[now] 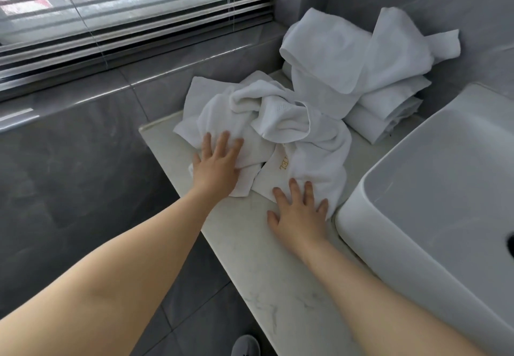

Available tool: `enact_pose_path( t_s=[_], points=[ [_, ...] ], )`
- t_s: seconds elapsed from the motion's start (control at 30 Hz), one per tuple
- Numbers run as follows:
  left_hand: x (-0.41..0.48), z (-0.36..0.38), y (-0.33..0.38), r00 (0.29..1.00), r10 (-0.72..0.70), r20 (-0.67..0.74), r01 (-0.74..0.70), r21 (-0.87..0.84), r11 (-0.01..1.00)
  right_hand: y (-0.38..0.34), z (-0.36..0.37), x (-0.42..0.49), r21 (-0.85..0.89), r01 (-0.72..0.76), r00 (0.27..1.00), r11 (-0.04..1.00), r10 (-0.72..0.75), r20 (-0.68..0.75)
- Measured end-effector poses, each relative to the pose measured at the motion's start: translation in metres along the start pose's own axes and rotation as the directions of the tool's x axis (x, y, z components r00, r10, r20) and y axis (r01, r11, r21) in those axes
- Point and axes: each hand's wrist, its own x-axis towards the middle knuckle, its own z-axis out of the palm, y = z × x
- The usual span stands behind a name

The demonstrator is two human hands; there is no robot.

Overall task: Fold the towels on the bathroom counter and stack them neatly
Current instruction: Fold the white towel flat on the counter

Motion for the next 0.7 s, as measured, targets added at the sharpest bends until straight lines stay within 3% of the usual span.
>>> enact_pose_path(
  t_s=[0.2, 0.3, 0.4, 0.5, 0.6, 0.7],
  points=[
    [0.007, -0.007, 0.004, 0.989, -0.065, -0.136, 0.016, -0.332, 0.943, 0.001, -0.003, 0.001, 0.000, 0.008, 0.999, 1.000, -0.008, 0.035],
    [0.003, -0.037, 0.014, 0.966, -0.168, -0.197, 0.035, -0.544, 0.838, 0.002, -0.004, 0.000, 0.006, 0.020, 0.999, 1.000, -0.020, 0.043],
    [-0.006, -0.072, 0.028, 0.932, -0.301, -0.201, 0.022, -0.798, 0.603, 0.003, -0.002, -0.002, 0.025, 0.034, 0.999, 0.999, -0.034, 0.000],
    [-0.027, -0.108, 0.045, 0.922, -0.359, -0.145, -0.066, -0.973, 0.223, 0.003, -0.001, -0.003, 0.013, 0.026, 1.000, 1.000, -0.026, -0.007],
    [-0.056, -0.133, 0.056, 0.944, -0.326, -0.054, -0.107, -0.983, -0.147, 0.004, -0.002, -0.002, 0.025, 0.024, 1.000, 0.999, -0.024, -0.003],
    [-0.076, -0.129, 0.061, 0.930, -0.359, 0.078, -0.038, -0.951, -0.306, 0.007, -0.004, -0.004, 0.053, 0.008, 1.000, 0.999, -0.008, 0.009]
  ],
)
